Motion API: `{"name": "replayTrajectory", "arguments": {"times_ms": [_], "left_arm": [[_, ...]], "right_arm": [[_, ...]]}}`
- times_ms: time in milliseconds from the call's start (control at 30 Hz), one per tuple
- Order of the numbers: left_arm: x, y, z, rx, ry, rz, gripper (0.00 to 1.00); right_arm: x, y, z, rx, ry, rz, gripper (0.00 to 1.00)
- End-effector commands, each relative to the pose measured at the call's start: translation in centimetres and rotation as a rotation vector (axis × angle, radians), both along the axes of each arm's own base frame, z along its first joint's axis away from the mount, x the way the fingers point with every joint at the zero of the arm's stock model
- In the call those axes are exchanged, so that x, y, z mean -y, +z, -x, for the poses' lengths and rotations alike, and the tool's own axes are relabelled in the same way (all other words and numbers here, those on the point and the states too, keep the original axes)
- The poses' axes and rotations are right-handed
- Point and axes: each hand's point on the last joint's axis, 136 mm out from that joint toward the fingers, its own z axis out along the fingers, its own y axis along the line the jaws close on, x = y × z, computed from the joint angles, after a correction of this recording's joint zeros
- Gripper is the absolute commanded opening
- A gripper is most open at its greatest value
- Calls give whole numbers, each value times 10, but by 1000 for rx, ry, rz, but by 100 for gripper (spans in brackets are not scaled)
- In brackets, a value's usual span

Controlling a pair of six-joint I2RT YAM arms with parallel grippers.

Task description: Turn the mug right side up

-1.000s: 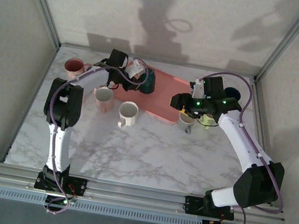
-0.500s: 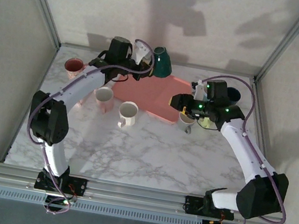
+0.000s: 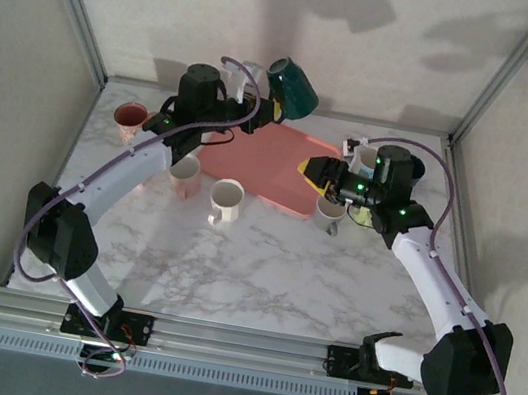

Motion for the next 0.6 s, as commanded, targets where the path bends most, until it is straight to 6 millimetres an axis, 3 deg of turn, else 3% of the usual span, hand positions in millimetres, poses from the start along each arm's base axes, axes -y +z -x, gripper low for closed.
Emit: {"name": "replayTrajectory", "arguments": {"times_ms": [0,200,567], "left_arm": [[-4,96,26,172,-9,265,0],[-5,114,36,156,-30,394,0],[-2,114,43,89,-62,555,0]], "right_arm": [[-5,39,-3,60,13,-166,58],[-6,62,-11,85,-8,-302,56],[-2,87,-30,96,-74,-450,53]]}}
